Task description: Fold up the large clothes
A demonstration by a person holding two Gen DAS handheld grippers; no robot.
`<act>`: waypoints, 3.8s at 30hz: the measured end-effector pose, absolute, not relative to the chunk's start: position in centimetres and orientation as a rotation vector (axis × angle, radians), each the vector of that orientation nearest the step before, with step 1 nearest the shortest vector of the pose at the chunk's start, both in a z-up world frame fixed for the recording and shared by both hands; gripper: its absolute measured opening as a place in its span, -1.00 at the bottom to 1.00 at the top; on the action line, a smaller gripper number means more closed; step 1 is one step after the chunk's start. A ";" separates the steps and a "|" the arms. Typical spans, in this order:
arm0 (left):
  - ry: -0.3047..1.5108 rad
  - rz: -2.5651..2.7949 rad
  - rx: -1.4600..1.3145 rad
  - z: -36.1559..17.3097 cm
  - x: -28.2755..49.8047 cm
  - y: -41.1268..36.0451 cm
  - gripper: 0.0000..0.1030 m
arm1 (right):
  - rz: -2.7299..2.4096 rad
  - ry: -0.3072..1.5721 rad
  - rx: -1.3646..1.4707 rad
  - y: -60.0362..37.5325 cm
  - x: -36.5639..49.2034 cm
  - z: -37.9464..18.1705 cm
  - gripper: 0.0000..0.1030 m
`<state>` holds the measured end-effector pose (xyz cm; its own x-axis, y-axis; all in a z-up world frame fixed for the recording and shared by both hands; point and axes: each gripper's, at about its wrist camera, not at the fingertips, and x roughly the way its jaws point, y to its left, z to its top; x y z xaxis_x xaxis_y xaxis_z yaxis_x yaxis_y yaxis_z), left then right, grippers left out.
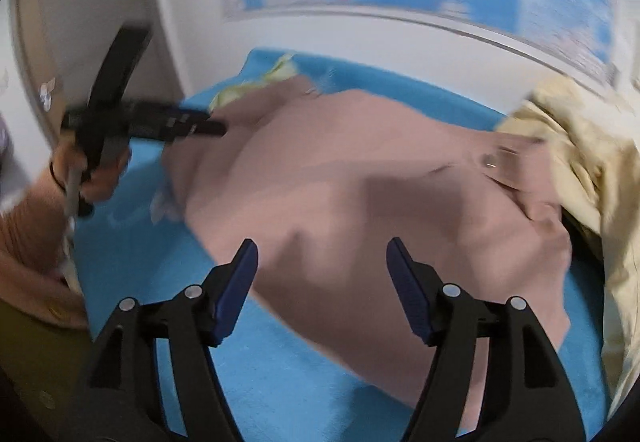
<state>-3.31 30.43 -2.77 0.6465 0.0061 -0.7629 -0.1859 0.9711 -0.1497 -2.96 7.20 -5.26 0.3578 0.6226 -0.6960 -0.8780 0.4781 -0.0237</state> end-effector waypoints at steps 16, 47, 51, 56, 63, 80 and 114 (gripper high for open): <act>0.886 -0.127 -0.515 -3.1 -10.5 29.6 0.35 | 0.943 0.478 -0.896 14.9 -6.6 -11.4 0.09; 0.770 -0.096 -0.890 -8.2 -1.5 32.6 0.42 | 1.036 0.728 -0.372 11.7 -2.2 -7.1 -0.49; 0.780 -0.052 -0.859 -8.7 -1.7 32.9 -0.09 | 1.084 0.810 -0.133 6.2 -2.4 -6.1 -0.06; 0.789 -0.051 -0.875 -9.1 -2.0 33.6 -0.31 | 0.939 0.829 0.252 -4.9 -1.6 -5.5 0.10; 0.821 -0.006 -0.758 -8.5 -1.8 32.5 -0.29 | 0.663 0.982 0.467 -11.9 0.7 -10.0 0.29; 0.836 0.020 -0.687 -8.0 -1.6 31.6 -0.25 | 0.746 0.931 0.502 -5.5 5.3 -11.9 0.35; 0.817 0.039 -0.636 -8.0 0.0 30.7 0.45 | 0.666 0.912 0.603 -4.3 6.0 -11.9 0.45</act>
<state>0.02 30.66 -8.00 0.6945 -0.2047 -0.6897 -0.2700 0.8144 -0.5136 6.02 -4.25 -11.89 0.4449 0.7375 -0.5080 -0.2588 0.6489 0.7155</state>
